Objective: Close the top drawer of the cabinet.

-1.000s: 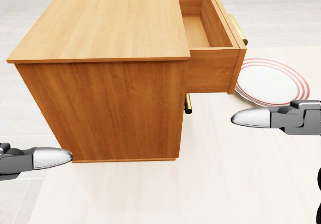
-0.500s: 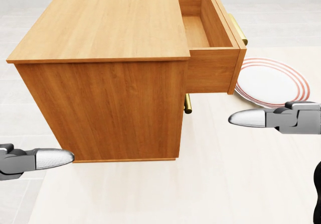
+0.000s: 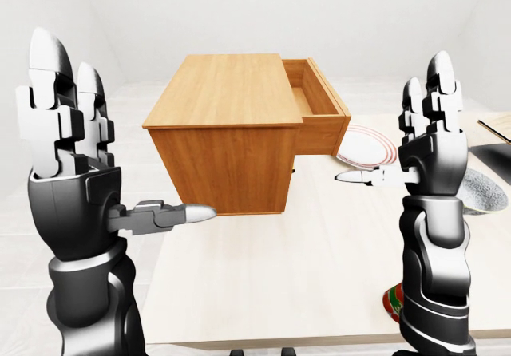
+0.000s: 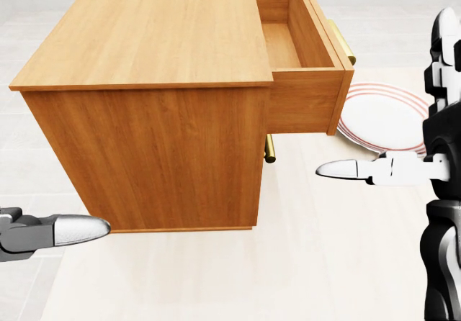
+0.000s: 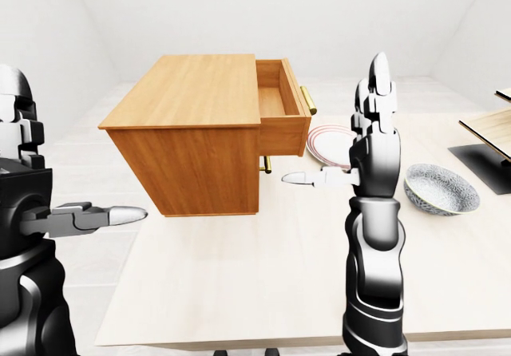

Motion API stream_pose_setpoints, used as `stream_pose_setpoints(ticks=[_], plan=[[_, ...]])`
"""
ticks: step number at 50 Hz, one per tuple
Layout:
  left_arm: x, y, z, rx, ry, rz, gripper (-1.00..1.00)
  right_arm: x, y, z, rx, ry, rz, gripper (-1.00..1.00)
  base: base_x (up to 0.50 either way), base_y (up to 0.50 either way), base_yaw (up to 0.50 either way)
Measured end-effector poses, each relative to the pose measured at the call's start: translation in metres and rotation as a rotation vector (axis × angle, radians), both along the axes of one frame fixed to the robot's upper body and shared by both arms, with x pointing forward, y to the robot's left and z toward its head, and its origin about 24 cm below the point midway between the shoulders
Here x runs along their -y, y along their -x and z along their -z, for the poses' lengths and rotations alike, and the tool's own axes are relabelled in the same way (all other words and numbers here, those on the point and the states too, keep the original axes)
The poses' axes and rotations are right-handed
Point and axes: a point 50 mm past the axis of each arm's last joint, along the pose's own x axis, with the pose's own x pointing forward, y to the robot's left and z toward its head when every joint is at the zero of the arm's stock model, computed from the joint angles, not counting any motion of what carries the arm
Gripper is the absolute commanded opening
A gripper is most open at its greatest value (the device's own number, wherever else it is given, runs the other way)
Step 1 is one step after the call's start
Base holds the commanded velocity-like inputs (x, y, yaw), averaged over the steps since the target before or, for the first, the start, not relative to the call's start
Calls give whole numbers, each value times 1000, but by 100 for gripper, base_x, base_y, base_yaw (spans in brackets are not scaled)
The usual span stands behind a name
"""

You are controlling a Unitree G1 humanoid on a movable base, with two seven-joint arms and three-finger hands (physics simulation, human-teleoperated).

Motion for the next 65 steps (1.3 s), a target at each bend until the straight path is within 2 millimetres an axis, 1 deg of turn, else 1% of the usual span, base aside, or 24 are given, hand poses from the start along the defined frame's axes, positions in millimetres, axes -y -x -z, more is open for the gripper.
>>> stream_pose_setpoints(ticks=[9,23,29,36,48,57,65], plan=[[1,-1,0,-4,-13,1,100,1,-7,11,-54,-17,5,100,0,0,0],[2,-1,1,-7,-20,1,100,1,-11,17,-83,-24,8,100,0,0,0],[3,-2,1,-10,-24,4,100,4,-16,21,-107,-27,27,100,0,0,0],[5,-2,2,-19,-33,6,100,8,-26,31,-160,-31,58,100,0,0,0],[9,-6,8,-54,-63,9,100,12,-54,60,-317,-62,93,100,0,0,0],[12,-9,12,-82,-81,10,100,13,-62,72,-377,-72,106,100,0,0,0],[13,-10,15,-99,-97,10,100,11,-68,75,-397,-76,105,100,0,0,0]])
